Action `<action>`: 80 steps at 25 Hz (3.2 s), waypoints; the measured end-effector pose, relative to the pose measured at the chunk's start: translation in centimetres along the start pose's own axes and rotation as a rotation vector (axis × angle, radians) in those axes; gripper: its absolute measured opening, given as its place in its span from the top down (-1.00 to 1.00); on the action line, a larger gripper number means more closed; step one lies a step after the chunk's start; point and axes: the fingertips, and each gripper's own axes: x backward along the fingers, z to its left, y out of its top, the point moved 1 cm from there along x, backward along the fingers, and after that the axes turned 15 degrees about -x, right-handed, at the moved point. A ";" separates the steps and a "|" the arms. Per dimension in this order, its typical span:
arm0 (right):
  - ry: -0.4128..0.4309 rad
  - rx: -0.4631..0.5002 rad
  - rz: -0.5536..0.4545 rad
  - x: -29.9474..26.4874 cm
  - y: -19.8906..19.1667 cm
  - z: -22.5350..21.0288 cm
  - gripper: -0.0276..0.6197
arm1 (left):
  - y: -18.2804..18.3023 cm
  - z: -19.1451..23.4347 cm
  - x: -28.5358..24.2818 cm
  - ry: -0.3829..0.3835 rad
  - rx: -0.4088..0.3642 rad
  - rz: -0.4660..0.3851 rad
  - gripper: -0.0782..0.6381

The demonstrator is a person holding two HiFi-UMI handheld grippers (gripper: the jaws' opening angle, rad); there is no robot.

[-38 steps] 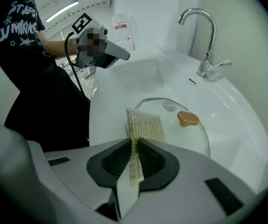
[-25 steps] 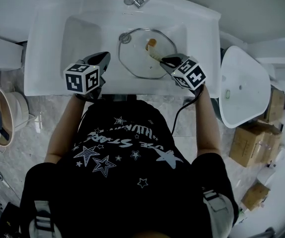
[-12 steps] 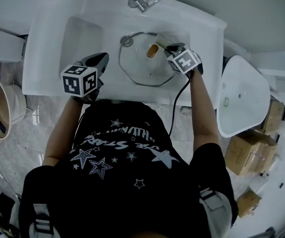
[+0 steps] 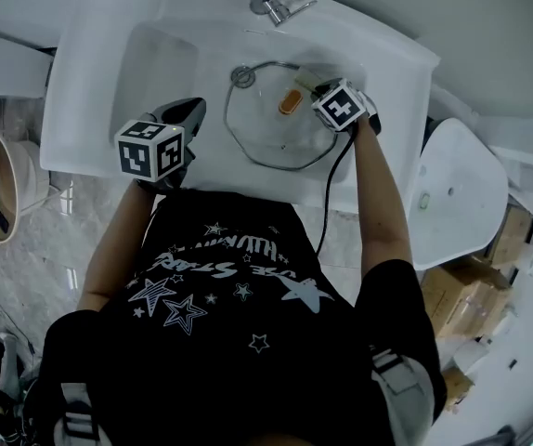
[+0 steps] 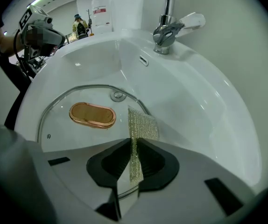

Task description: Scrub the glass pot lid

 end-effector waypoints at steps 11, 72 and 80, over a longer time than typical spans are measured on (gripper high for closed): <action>0.009 -0.004 0.031 -0.4 -1.0 0.6 0.76 | -0.1 0.2 0.1 0.002 0.002 0.003 0.76; 0.139 -0.435 -0.233 7.5 0.4 21.6 0.75 | -3.0 -1.3 2.1 -0.363 -0.229 0.077 0.76; 0.148 -0.511 -0.442 10.7 1.9 21.2 0.76 | -3.5 -2.2 2.2 -0.354 -0.218 0.088 0.76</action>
